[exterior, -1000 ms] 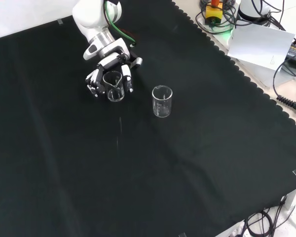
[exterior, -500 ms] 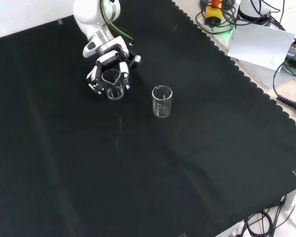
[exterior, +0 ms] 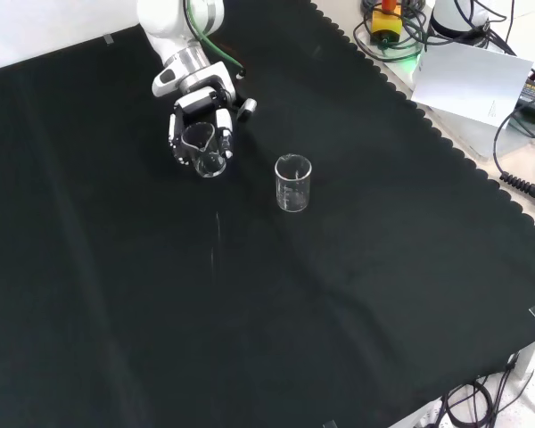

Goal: Pick up the beaker on the right.

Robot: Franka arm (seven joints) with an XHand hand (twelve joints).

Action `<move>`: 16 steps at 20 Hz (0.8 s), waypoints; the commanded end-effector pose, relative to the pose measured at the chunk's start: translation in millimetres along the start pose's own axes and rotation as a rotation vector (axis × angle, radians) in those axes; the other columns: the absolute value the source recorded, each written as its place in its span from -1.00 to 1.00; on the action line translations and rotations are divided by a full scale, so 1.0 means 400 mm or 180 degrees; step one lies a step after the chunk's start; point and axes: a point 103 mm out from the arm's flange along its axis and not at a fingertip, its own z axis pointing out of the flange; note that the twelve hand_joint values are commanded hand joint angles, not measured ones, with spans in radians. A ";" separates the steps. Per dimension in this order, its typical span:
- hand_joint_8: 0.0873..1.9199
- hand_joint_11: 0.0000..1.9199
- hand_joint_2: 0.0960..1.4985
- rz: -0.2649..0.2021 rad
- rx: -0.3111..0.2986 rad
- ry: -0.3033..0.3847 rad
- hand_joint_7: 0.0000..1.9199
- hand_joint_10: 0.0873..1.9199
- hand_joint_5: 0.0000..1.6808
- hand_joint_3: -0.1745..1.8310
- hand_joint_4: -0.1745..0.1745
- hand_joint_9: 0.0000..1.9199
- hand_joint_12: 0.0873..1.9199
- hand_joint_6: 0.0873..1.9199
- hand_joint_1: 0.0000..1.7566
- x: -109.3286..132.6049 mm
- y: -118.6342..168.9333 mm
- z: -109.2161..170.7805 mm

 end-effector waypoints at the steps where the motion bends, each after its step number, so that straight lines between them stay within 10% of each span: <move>1: -1.00 0.17 -0.18 -0.0119 -0.0292 -0.0124 0.62 -0.93 0.76 -0.32 -0.98 0.63 -0.12 -0.89 0.51 0.042 0.001 -0.064; 16: -1.00 0.25 -0.24 -0.0322 -0.0242 -0.0768 0.67 -1.00 0.81 -0.25 -1.00 0.73 -0.16 -0.96 0.51 0.180 -0.052 -0.132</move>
